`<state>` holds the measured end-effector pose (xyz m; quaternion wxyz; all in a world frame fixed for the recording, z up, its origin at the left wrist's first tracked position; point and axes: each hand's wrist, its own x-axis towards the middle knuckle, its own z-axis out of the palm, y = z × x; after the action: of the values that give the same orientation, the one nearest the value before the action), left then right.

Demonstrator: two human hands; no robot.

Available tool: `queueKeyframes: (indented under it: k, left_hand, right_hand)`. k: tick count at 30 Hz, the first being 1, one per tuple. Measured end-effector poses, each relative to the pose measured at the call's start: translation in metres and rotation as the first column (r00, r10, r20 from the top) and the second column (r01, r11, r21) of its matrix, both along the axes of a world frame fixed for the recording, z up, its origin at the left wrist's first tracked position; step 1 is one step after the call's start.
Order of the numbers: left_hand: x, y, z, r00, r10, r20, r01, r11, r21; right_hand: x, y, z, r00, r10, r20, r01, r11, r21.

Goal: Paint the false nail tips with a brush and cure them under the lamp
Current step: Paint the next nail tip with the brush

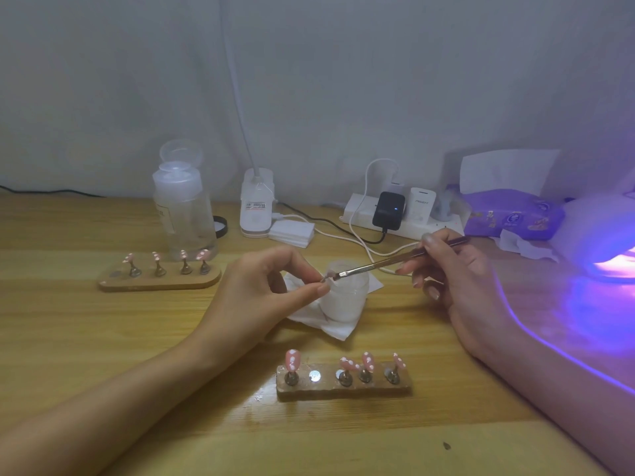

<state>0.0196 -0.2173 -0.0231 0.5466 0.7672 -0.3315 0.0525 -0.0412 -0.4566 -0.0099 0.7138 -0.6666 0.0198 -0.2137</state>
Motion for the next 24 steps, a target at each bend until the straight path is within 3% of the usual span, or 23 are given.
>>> queueKeyframes:
  k: [7,18,24]
  left_hand:
    - [-0.0003,-0.0005,0.0001,1.000,0.010,0.026,-0.011,1.000,0.018]
    - [0.0000,0.0001,0.0006,0.999,0.004,0.042,-0.005,0.999,0.034]
    - [0.0006,-0.0001,-0.0007,0.998,0.005,0.059,-0.007,0.999,0.036]
  right_hand:
    - [-0.0009,0.0006,0.0014,0.998,0.052,0.030,-0.052,0.999,0.003]
    - [-0.0004,-0.0012,-0.0001,0.998,0.003,0.066,-0.004,1.000,0.014]
    - [0.0008,-0.0004,-0.0015,1.000,0.014,0.021,-0.014,1.000,-0.020]
